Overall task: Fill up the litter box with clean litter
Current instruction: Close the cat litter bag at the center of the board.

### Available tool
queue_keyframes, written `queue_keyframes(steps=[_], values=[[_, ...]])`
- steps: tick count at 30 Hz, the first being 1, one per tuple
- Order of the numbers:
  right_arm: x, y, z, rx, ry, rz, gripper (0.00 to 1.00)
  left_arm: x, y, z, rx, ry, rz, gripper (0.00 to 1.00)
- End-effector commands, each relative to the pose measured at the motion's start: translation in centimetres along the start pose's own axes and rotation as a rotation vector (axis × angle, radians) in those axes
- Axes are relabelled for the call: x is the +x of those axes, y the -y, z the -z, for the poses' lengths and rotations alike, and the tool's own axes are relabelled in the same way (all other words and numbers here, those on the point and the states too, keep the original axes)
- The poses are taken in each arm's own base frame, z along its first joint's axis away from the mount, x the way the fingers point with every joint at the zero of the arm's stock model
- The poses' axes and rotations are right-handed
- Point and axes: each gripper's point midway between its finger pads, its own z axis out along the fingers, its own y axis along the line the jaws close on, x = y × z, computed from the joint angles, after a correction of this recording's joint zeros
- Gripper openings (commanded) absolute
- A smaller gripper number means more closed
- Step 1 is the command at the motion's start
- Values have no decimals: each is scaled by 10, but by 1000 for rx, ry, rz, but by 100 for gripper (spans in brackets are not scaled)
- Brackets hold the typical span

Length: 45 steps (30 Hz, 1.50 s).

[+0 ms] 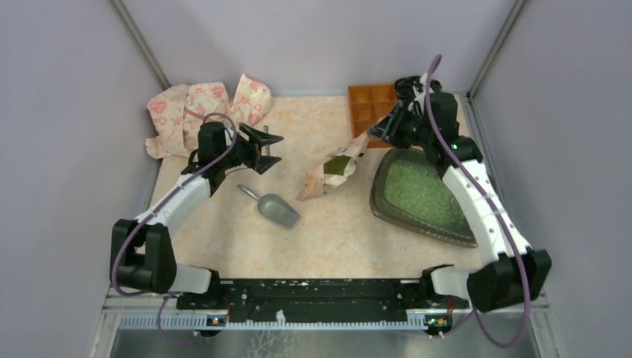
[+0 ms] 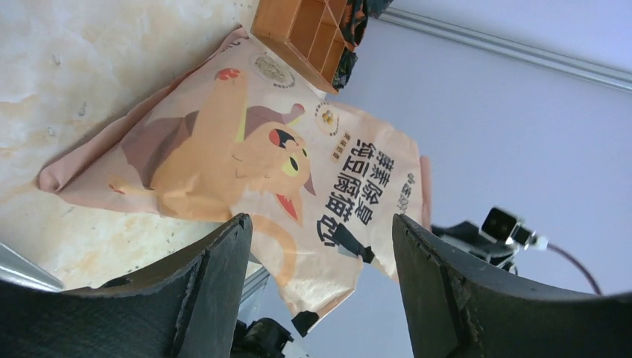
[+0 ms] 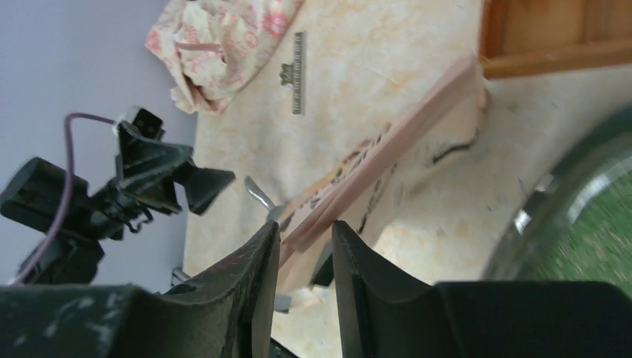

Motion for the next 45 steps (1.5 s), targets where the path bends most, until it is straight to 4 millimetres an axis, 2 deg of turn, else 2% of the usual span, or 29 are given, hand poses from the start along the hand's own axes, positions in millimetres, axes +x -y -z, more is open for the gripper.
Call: queue_keyframes(steps=[1,3,6,7,9,11,13,16,19,20,22,26,28,31,35,39,42,45], values=[[22,35,44,174,71,40,25,1,3,6,14,-36,-81,74],[40,48,49,200,64,5,22,0,1,2,10,-42,-87,74],[58,64,47,229,44,-44,32,-3,2,-6,7,-58,-100,72],[61,68,49,245,48,-59,38,-5,3,-8,6,-58,-109,72],[45,57,54,204,137,-45,54,-8,5,-13,-1,-65,-122,72],[24,41,58,177,178,-4,60,-8,5,-16,-2,-79,-127,72],[4,30,62,201,180,35,62,-8,5,-17,0,-80,-123,72],[-19,6,86,173,260,89,63,-9,3,-20,2,-83,-122,72],[-19,-3,118,178,325,112,66,-12,4,-25,6,-89,-118,72],[-13,0,128,195,321,116,64,-13,4,-28,5,-90,-117,72],[13,11,133,218,255,83,55,-15,5,-34,10,-108,-119,72],[86,31,127,167,129,-82,34,-17,6,-45,4,-140,-139,71],[117,36,122,146,82,-136,28,-17,6,-50,7,-159,-156,71],[151,41,116,147,8,-153,26,-11,9,-62,0,-213,-214,70],[182,51,103,199,-49,-146,26,-1,11,-83,-36,-280,-302,68],[217,57,74,236,-108,-118,26,1,8,-90,-75,-288,-377,67],[238,67,46,316,-117,-90,31,0,3,-89,-95,-283,-401,67],[247,75,20,368,-84,-83,33,-1,2,-86,-106,-281,-419,67]])
